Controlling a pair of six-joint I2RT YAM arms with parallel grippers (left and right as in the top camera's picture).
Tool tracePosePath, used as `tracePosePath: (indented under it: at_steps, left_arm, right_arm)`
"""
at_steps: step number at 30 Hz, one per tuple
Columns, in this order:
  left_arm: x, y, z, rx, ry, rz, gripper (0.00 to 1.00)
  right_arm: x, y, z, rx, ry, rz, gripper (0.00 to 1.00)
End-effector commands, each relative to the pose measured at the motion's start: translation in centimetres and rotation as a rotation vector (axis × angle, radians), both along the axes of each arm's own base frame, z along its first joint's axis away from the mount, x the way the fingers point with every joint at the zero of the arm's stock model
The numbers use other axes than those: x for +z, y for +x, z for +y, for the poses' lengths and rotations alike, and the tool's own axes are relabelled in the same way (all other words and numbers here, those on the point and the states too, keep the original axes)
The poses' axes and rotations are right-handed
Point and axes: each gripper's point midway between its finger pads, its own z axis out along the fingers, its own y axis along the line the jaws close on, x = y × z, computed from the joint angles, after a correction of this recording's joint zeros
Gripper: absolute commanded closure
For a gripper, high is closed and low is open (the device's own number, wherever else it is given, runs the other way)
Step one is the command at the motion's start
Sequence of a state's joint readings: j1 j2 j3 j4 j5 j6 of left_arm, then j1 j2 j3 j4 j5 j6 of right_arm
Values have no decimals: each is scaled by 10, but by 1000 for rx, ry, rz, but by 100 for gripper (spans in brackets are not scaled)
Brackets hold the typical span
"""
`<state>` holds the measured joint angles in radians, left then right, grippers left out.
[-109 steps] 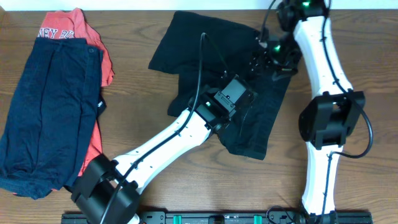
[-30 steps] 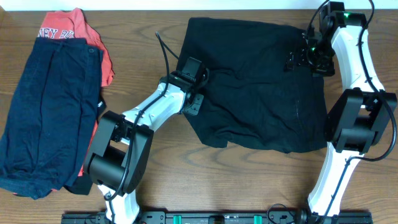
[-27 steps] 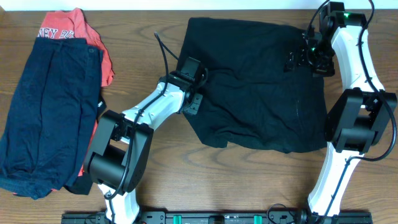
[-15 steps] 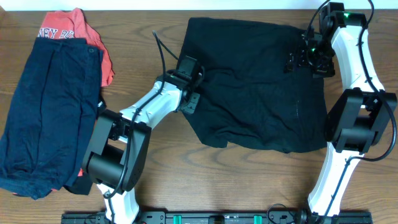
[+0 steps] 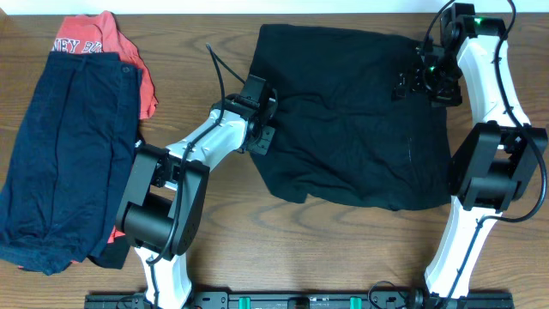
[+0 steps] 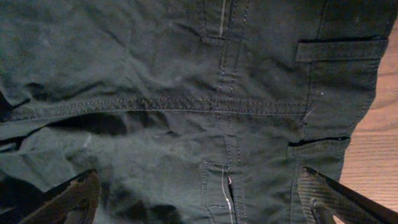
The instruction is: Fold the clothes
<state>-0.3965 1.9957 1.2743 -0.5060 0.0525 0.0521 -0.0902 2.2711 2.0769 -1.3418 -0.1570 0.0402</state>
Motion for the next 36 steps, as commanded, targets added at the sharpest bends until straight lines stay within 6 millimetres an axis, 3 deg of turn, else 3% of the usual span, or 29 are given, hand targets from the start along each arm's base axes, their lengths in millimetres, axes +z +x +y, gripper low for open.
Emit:
tracePosePath:
  at_steps: [1,5,9,13,14,16,17,19,24,27,33,36]
  left_arm:
    - [-22,-3,27,33,110,36,94]
    - [-3,7,60,83,267,-19,94]
    - [38,24,98,150,487,-158,94]
    - [63,35,113,106,606,-233,94]
    - [64,36,112,92,607,-237,88]
    - [65,37,111,90,606,-240,37]
    - [64,36,110,88,607,-239,26]
    - [64,35,109,84,608,-238,13]
    - [77,22,111,121,597,-222,5]
    - [86,-5,97,147,447,-143,5]
    - [98,-64,32,49,-4,71,5]
    - [93,-84,21,1,-78,127,5]
  right_arm:
    - [13,4,5,25,-6,-37,1]
    - [13,4,5,26,-6,-37,1]
    - [13,4,6,26,-6,-37,1]
    - [13,4,8,32,-7,-37,1]
    - [13,4,9,34,-7,-37,1]
    - [13,4,10,36,-6,-37,1]
    - [13,4,11,37,-6,-36,1]
    - [13,2,13,42,-5,-28,1]
    - [13,-13,18,52,-1,31,2]
    - [13,-19,20,55,1,57,1]
    - [13,-17,20,57,0,49,1]
    - [13,-16,20,66,0,44,1]
